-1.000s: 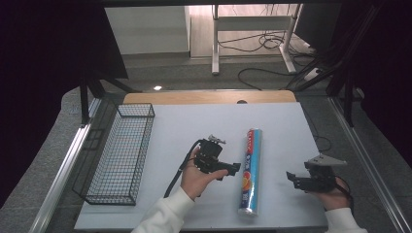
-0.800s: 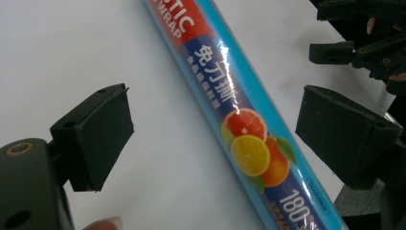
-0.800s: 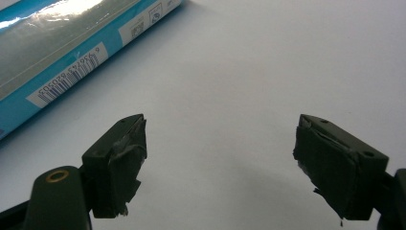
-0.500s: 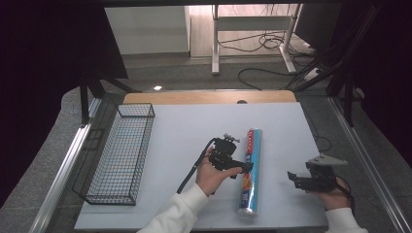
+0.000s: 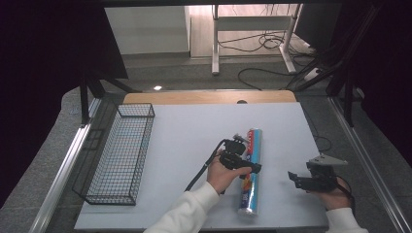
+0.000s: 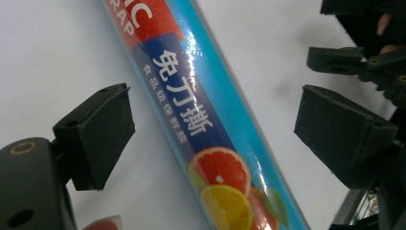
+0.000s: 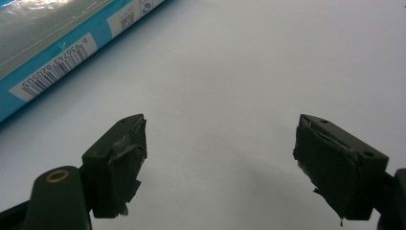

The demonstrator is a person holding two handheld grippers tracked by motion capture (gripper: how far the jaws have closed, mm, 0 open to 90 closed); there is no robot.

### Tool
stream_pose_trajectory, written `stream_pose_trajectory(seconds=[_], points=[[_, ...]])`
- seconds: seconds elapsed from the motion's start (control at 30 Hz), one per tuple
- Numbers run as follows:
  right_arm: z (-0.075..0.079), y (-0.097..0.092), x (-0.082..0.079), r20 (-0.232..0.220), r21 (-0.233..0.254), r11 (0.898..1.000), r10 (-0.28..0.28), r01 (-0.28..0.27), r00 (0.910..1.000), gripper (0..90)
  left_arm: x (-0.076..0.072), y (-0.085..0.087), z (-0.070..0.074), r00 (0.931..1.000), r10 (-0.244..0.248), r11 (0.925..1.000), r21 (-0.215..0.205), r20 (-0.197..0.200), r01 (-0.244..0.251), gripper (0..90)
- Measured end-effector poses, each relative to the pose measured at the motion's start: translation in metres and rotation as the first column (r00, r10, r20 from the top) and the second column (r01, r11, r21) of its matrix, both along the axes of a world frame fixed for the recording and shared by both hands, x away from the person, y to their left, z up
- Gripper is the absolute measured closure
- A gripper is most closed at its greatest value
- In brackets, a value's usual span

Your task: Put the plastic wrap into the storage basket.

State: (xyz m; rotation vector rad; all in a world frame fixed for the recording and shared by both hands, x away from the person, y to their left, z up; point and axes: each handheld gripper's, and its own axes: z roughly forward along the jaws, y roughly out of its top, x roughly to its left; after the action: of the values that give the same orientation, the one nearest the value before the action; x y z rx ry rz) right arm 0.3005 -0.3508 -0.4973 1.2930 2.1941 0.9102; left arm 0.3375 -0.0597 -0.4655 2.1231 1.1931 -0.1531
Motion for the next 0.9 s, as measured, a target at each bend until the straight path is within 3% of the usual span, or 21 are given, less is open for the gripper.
stream_pose_trajectory(seconds=[0.67,0.77,0.9], points=[[-0.002,-0.001,0.000,0.002,-0.015,1.000,-0.005,0.005,1.0000,18.9,0.018,-0.025,-0.029,0.9937,0.020,0.9975,0.070,-0.110,-0.012,15.8],[-0.002,-0.001,0.001,0.003,-0.016,1.000,-0.005,0.005,1.0000,18.9,0.019,-0.026,-0.032,0.9919,0.026,0.9978,0.064,-0.125,-0.018,17.4],[-0.003,-0.001,0.001,0.002,-0.022,1.000,-0.006,0.006,1.0000,19.0,0.024,-0.026,-0.035,0.9848,0.027,0.9991,0.038,-0.171,-0.020,19.3]])
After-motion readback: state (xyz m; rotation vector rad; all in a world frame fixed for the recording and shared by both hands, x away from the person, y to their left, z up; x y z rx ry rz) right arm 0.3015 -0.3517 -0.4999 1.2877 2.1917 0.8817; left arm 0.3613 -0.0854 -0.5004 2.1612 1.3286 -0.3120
